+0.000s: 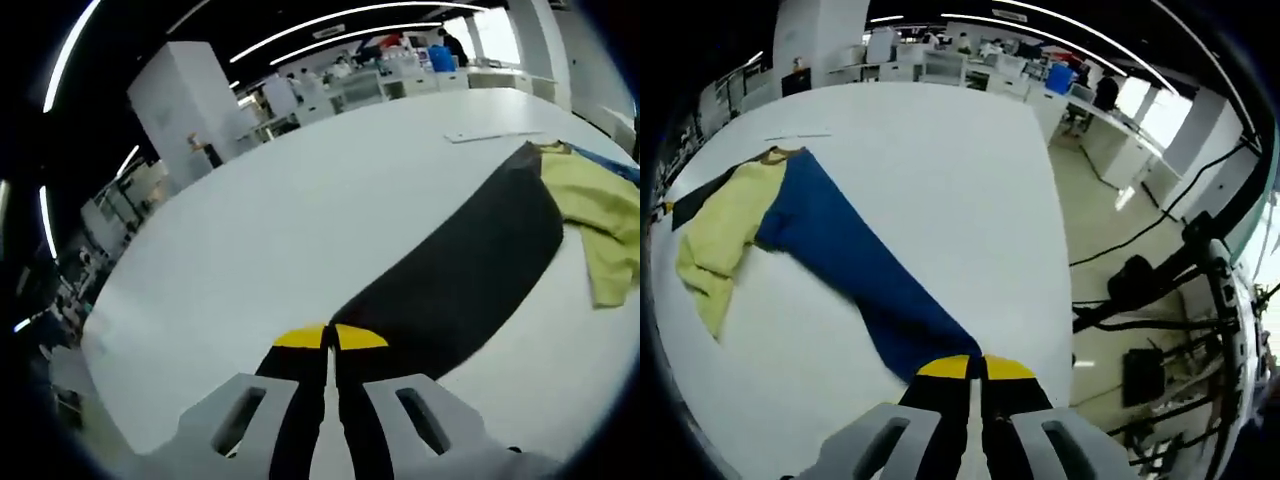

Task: Fold the garment on the visible template until the final outline fits inside the template.

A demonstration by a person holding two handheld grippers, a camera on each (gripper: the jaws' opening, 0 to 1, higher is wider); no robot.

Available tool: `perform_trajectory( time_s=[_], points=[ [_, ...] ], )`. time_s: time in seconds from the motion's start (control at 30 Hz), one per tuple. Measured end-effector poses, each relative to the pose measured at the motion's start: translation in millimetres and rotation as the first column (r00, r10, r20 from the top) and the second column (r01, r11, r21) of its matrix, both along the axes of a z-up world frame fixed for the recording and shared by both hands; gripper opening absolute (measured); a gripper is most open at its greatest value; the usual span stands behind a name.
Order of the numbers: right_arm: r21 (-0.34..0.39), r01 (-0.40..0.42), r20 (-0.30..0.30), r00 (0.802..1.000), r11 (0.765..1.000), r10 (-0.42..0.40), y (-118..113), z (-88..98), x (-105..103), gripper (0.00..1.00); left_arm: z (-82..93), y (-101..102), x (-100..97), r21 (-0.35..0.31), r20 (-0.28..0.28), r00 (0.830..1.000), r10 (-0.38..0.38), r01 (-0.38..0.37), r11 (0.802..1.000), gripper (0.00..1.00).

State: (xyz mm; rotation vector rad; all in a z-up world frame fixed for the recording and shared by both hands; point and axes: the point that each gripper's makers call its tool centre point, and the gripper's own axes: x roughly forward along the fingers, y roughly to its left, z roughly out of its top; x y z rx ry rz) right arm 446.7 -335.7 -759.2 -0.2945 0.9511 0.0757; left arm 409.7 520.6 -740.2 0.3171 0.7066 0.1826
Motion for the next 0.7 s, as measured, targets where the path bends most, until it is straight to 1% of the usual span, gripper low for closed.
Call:
perform_trajectory(
  time_s=[0.07, 0.2, 0.37, 0.5, 0.53, 0.57, 0.63, 0.67, 0.7],
  points=[
    [-0.006, 0.001, 0.008, 1.0, 1.0, -0.001, -2.6, 0.0, 4.7, 0.0, -0.5, -0.3, -0.6, 0.009, -0.007, 1.0, -0.007, 0.007, 1.0, 0.0],
    [-0.044, -0.009, 0.005, 1.0, 0.999, 0.01, -7.1, -2.2, 11.1, 0.0, -0.8, -1.1, -1.0, 0.02, -0.016, 1.0, -0.015, 0.015, 1.0, 0.0],
    [-0.06, -0.002, -0.013, 1.0, 0.998, 0.002, -9.7, -7.7, 14.5, 0.0, -2.9, -1.1, -2.3, 0.024, -0.026, 0.999, -0.02, 0.021, 0.999, 0.0],
    [-0.048, 0.013, -0.017, 1.0, 0.999, -0.014, -8.2, -10.4, 15.0, 0.0, -3.7, -0.9, -1.4, 0.026, -0.026, 0.999, -0.027, 0.028, 0.999, 0.0],
    [-0.039, 0.029, -0.014, 0.999, 0.999, -0.03, -7.6, -10.7, 15.1, 0.0, -3.5, -1.3, -1.1, 0.024, -0.024, 0.999, -0.03, 0.03, 0.999, 0.0],
    [-0.028, 0.036, -0.01, 0.999, 0.999, -0.036, -6.3, -10.7, 15.9, 0.02, -1.5, -2.5, -0.3, 0.011, -0.009, 1.0, -0.027, 0.027, 1.0, 0.0],
    [0.016, 0.052, 0.005, 0.999, 0.998, -0.053, -0.7, -9.2, 16.7, 0.07, 1.2, -6.2, 0.9, -0.004, 0.007, 0.999, -0.037, 0.037, 0.999, 0.0],
    [0.039, 0.069, 0.016, 0.997, 0.997, -0.07, 2.1, -7.1, 17.2, 0.13, 2.8, -9.4, 1.4, -0.007, 0.009, 0.999, -0.048, 0.048, 0.999, 0.01],
    [0.052, 0.063, 0.018, 0.998, 0.997, -0.064, 5.2, -5.6, 17.0, 0.17, 4.3, -11.8, 2.0, -0.01, 0.015, 0.998, -0.054, 0.054, 0.998, 0.01]
  ],
)
